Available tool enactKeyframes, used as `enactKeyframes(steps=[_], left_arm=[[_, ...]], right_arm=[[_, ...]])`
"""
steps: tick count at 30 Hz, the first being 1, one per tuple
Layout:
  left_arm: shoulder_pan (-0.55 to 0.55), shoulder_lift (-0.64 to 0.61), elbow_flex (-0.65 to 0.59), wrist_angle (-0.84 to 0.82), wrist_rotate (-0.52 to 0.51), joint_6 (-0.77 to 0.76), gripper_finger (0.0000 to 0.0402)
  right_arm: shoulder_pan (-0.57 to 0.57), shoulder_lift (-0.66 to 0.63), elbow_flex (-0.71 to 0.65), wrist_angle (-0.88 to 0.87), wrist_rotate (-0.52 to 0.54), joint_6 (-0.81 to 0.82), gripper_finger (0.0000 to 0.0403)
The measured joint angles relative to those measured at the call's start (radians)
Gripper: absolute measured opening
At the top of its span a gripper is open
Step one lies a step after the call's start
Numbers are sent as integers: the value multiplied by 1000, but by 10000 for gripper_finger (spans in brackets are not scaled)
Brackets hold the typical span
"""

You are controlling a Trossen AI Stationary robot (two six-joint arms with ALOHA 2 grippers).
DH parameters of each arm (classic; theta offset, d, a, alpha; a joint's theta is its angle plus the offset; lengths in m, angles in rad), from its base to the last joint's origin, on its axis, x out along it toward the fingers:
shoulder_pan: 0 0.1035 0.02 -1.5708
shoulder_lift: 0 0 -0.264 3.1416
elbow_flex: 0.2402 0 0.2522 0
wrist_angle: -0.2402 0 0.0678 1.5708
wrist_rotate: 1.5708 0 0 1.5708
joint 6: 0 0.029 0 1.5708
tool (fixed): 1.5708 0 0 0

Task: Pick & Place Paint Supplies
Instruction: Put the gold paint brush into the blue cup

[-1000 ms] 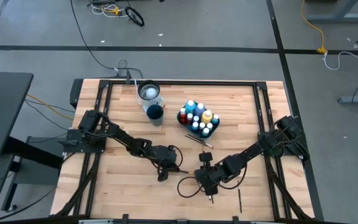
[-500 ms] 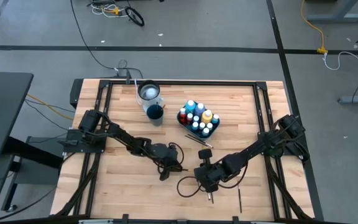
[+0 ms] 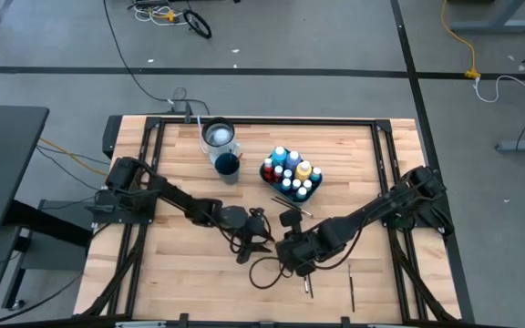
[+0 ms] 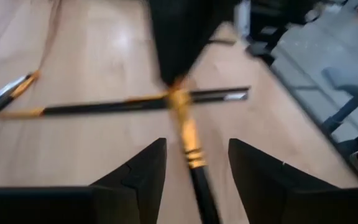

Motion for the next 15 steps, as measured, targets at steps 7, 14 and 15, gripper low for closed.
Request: enactKeyframes(steps=[7,14,15], left_arm=[[3,1,20,-51,-50,13,175],[18,1,40,-52,-44,29,133],[20,1,45,-52,-42,29,127]], right_arm=[[-31,0,24,-4,-12,-24,1],[-53,0,24,4,-58,-47,1],[-56,0,24,3,-59,-47,1]])
